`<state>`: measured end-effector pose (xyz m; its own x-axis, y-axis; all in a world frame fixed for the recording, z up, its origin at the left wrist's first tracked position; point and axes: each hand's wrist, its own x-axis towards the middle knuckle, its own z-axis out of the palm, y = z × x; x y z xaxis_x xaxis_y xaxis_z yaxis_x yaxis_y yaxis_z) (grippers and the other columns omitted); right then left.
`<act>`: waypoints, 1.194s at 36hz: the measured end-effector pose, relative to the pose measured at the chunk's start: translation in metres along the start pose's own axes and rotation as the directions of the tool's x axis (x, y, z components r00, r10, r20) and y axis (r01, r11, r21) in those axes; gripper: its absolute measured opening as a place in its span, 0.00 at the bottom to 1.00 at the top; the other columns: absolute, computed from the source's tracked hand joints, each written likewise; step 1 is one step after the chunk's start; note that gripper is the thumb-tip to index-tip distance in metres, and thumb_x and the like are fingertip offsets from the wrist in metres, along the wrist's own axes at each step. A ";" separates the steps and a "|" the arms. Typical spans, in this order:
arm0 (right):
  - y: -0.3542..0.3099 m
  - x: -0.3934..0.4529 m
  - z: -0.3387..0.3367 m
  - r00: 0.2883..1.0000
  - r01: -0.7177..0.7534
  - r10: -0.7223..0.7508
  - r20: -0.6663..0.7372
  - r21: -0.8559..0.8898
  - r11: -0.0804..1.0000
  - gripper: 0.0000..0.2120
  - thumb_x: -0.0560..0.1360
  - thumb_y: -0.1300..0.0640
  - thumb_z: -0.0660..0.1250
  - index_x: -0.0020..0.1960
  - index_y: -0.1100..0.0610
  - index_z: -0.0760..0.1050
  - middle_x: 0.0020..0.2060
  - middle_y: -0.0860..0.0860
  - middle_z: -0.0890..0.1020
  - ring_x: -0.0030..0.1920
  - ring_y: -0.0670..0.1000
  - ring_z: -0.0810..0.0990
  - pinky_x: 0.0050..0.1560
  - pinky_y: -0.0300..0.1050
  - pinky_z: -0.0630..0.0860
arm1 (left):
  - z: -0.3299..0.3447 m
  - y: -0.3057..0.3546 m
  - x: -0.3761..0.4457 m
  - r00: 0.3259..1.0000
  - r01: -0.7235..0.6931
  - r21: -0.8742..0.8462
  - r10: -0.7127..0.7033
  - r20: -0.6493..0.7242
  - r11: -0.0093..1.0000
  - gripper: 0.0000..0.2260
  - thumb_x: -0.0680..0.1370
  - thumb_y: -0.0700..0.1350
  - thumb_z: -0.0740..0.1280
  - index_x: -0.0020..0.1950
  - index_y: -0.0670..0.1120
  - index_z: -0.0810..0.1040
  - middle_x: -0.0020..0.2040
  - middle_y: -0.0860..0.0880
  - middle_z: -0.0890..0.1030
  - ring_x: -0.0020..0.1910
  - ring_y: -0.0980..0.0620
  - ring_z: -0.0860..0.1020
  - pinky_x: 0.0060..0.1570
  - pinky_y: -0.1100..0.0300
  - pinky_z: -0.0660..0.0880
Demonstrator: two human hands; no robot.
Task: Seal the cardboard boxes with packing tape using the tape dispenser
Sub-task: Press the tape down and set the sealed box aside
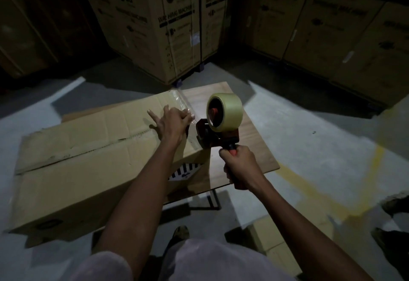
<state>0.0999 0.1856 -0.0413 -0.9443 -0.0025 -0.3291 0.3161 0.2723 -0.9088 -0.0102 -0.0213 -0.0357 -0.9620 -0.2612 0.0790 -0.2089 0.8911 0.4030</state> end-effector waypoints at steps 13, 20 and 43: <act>0.004 -0.009 -0.006 1.000 -0.020 0.020 0.008 0.010 1.000 0.11 0.73 0.50 0.67 0.37 0.55 0.72 0.26 0.54 0.78 0.24 0.55 0.75 0.25 0.45 0.73 | 0.015 0.006 -0.033 1.000 0.004 -0.143 -0.003 0.009 0.990 0.13 0.83 0.54 0.65 0.65 0.55 0.82 0.67 0.53 0.80 0.79 0.49 0.61 0.75 0.34 0.36; 0.029 -0.037 -0.023 1.000 0.008 -0.007 0.010 -0.109 0.994 0.12 0.72 0.49 0.67 0.37 0.55 0.71 0.28 0.60 0.77 0.26 0.57 0.76 0.29 0.53 0.75 | 0.016 0.008 -0.035 0.999 0.007 -0.051 -0.009 -0.032 0.999 0.16 0.80 0.60 0.66 0.64 0.57 0.82 0.66 0.47 0.81 0.78 0.48 0.63 0.74 0.34 0.34; 0.030 -0.069 -0.016 0.999 0.006 -0.022 -0.034 -0.418 0.908 0.09 0.74 0.51 0.66 0.41 0.56 0.73 0.36 0.60 0.81 0.34 0.62 0.79 0.34 0.57 0.79 | 0.019 0.003 -0.043 0.954 -0.299 -0.390 0.277 -0.111 0.871 0.15 0.77 0.35 0.71 0.64 0.43 0.83 0.68 0.41 0.79 0.68 0.39 0.75 0.74 0.44 0.63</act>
<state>0.1729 0.2093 -0.0421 -0.9537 0.0240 -0.2998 0.2427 0.6500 -0.7201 0.0275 0.0000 -0.0555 -0.9565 -0.0434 0.2885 0.1738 0.7094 0.6831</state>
